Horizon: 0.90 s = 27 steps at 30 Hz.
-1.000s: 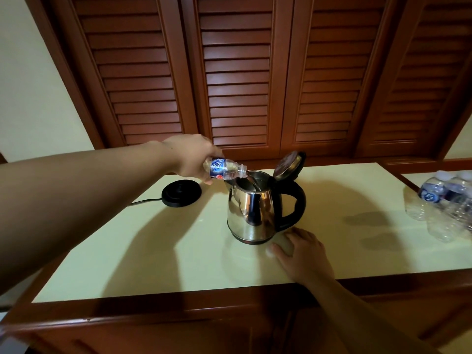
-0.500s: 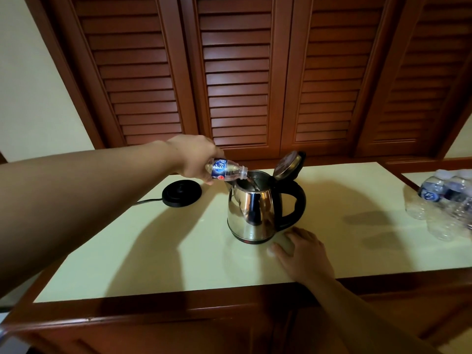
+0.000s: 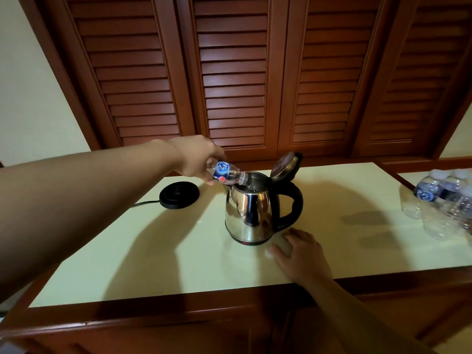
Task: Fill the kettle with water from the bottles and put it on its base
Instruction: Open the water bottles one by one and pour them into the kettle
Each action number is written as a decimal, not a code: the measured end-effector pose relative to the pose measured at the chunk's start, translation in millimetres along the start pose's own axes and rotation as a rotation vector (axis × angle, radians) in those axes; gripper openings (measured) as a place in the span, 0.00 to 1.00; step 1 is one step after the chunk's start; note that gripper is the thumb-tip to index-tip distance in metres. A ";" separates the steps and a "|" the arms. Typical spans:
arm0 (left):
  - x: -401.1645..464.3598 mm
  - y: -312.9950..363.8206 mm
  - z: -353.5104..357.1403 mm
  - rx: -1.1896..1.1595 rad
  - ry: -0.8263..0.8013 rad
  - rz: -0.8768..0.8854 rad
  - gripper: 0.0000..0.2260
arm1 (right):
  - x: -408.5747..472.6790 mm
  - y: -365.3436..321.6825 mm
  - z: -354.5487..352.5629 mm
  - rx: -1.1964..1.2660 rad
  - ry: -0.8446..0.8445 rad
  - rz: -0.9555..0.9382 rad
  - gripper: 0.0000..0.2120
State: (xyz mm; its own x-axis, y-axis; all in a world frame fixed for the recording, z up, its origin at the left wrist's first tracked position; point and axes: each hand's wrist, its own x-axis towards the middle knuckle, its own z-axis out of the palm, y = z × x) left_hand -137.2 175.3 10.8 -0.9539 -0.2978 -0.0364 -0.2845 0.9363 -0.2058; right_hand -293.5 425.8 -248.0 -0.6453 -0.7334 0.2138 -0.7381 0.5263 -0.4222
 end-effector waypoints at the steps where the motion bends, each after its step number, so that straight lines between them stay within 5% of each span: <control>1: 0.1 -0.1 0.4 -0.004 0.007 -0.008 0.31 | 0.0 -0.3 -0.4 0.000 -0.001 0.003 0.30; 9: 1.9 -1.7 0.3 -0.053 0.068 -0.057 0.31 | -0.9 -2.7 -2.4 0.007 0.016 -0.001 0.28; 16: 1.0 -3.4 -8.9 -0.109 0.091 -0.003 0.20 | -0.8 -0.8 -0.4 0.037 0.012 0.018 0.34; 27: -4.3 -5.1 -6.9 -0.170 0.192 -0.044 0.23 | -0.9 -7.9 -5.6 -0.072 -0.057 -0.090 0.29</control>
State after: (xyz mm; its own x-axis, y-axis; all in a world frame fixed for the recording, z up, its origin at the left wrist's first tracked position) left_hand -132.4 173.1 18.8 -0.9363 -0.3136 0.1583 -0.3228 0.9458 -0.0353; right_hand -288.1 424.7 -240.0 -0.5653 -0.8012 0.1963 -0.8059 0.4856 -0.3388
